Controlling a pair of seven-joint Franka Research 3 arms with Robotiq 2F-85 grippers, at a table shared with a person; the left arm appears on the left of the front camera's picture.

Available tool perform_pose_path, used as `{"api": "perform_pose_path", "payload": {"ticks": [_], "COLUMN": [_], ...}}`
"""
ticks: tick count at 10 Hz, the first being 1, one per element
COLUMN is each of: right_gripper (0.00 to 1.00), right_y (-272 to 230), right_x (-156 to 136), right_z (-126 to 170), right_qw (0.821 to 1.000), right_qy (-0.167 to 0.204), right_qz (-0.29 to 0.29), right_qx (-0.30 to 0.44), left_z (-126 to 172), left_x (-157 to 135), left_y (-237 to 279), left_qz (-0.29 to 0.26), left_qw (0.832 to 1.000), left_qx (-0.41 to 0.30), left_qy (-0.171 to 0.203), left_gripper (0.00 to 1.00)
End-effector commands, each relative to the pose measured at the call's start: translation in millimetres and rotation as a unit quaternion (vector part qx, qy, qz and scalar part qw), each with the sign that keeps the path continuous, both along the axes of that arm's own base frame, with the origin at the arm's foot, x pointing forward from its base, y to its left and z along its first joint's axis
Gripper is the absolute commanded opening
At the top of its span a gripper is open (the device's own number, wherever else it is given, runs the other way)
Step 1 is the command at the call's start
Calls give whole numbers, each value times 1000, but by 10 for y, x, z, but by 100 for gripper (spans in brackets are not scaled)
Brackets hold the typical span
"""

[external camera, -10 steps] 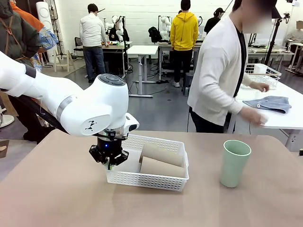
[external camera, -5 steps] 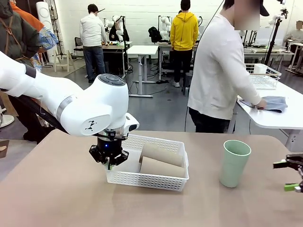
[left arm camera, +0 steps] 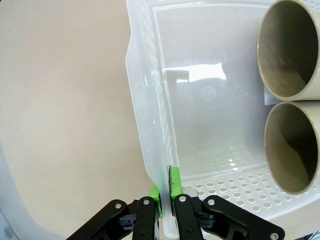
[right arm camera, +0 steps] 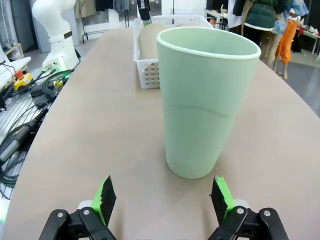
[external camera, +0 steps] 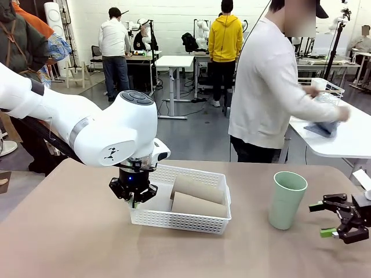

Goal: Clean and organize the cups into the basket.
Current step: Pick up the Reusable plastic cup from the right side of the table and stack it inside the Organizing basket in the center of the table.

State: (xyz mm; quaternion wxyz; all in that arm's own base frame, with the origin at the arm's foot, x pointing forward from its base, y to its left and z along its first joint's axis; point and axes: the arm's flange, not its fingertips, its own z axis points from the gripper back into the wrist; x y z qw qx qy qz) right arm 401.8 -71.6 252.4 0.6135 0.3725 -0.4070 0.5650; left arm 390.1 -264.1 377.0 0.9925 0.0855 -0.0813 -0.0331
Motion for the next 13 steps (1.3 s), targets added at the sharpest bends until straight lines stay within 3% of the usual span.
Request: {"api": "perform_pose_path", "payload": {"ticks": [1, 7, 13], "right_gripper": [100, 100, 100], "right_y": [103, 447, 798], "right_x": [187, 525, 668], "right_z": [-91, -181, -158], "right_qw": [1000, 1000, 1000], "right_qy": [-1, 18, 21], "right_qz": [-5, -1, 20], "right_qx": [-3, 3, 8], "left_z": [-27, -27, -27], "left_x": [-19, -19, -19], "left_y": [-8, -8, -8], "left_qz": [-2, -2, -2], "left_qw": [1000, 1000, 1000], "left_qx": [5, 5, 5], "left_qy": [0, 0, 0], "left_gripper": [2, 2, 2]}}
